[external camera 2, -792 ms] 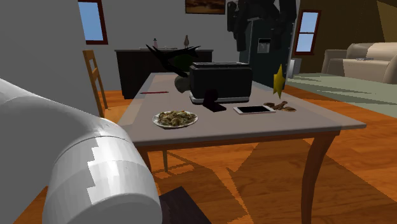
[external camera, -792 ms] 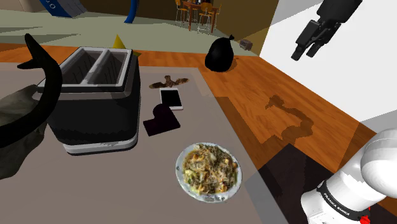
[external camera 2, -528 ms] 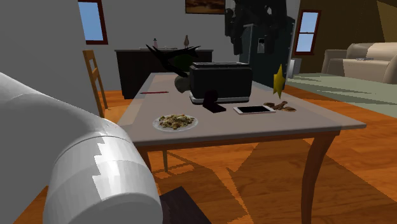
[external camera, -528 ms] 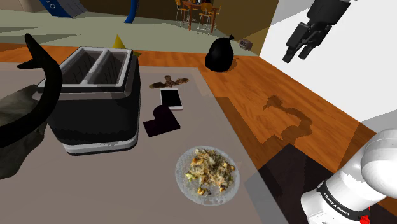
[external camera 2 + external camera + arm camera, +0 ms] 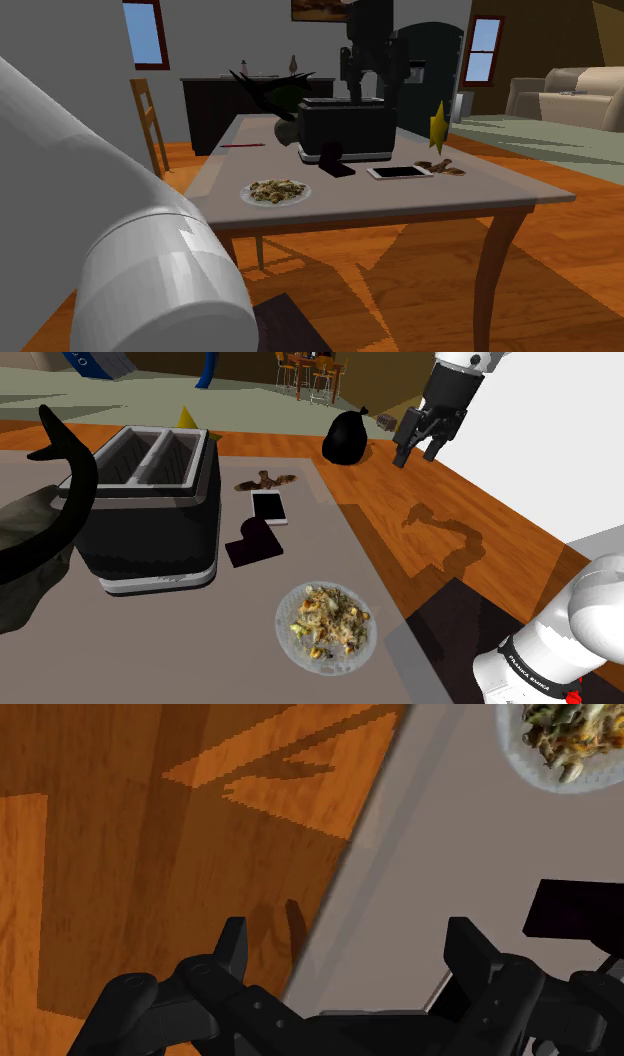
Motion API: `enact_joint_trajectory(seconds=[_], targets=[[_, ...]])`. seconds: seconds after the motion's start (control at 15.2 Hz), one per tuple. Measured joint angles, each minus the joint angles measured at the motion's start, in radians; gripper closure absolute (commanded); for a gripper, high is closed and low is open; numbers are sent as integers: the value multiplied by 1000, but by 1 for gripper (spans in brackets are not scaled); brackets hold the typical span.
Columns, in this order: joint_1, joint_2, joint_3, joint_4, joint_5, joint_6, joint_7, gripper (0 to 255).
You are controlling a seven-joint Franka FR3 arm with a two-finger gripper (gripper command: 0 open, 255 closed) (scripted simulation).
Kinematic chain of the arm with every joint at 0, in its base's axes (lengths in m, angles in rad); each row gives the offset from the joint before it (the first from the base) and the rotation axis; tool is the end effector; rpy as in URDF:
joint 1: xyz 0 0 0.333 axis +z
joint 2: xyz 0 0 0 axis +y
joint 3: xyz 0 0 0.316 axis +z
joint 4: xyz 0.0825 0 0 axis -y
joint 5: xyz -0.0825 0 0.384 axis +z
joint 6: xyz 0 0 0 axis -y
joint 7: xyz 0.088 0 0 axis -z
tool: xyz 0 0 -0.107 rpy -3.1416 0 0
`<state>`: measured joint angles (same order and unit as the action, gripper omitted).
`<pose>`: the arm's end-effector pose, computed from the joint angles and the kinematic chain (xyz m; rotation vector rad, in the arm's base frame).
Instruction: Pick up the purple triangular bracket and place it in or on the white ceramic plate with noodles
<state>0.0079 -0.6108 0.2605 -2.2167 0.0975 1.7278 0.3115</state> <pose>0.3576 0.1316 0.6027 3.1119 -0.1415 0.1808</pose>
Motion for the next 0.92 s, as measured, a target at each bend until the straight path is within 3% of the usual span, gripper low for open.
enact_joint_trajectory(seconds=[0.46, 0.92], targets=[[6, 215, 140, 107, 9, 83, 164, 0], [13, 472, 257, 274, -58, 133, 334, 0]])
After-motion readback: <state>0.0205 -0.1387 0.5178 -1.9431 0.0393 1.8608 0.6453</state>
